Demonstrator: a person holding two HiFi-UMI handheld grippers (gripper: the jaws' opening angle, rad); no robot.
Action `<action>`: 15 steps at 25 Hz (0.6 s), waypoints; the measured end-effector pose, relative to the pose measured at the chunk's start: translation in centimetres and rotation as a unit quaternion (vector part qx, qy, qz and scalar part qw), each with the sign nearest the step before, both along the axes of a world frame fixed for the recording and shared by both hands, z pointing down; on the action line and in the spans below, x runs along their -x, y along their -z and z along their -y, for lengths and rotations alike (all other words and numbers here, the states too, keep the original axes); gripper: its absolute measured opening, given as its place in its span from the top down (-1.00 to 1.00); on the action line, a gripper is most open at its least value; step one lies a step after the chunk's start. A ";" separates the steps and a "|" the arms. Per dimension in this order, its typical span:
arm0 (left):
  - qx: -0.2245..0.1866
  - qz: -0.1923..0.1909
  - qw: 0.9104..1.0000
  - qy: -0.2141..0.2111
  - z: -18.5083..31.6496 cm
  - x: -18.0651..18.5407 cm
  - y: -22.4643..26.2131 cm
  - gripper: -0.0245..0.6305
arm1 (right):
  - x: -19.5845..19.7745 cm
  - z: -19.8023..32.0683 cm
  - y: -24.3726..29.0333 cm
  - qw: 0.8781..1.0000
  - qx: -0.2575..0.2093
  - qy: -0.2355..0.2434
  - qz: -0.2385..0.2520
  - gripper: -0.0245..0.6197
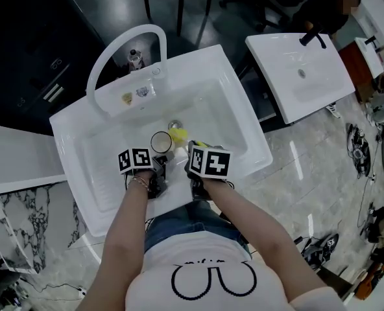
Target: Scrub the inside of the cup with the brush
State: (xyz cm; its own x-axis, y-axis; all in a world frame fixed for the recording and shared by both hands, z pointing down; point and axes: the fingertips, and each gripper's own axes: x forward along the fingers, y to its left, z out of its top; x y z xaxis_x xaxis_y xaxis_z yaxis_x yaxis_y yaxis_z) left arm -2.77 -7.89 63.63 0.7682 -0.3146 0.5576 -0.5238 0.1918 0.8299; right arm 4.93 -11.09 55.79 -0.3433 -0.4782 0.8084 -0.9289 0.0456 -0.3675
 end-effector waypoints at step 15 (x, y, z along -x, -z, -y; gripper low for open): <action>0.002 0.010 1.000 -0.012 0.0 -0.2 -0.2 0.75 | 1.2 -2.8 5.2 0.986 -0.057 0.150 -0.049 0.77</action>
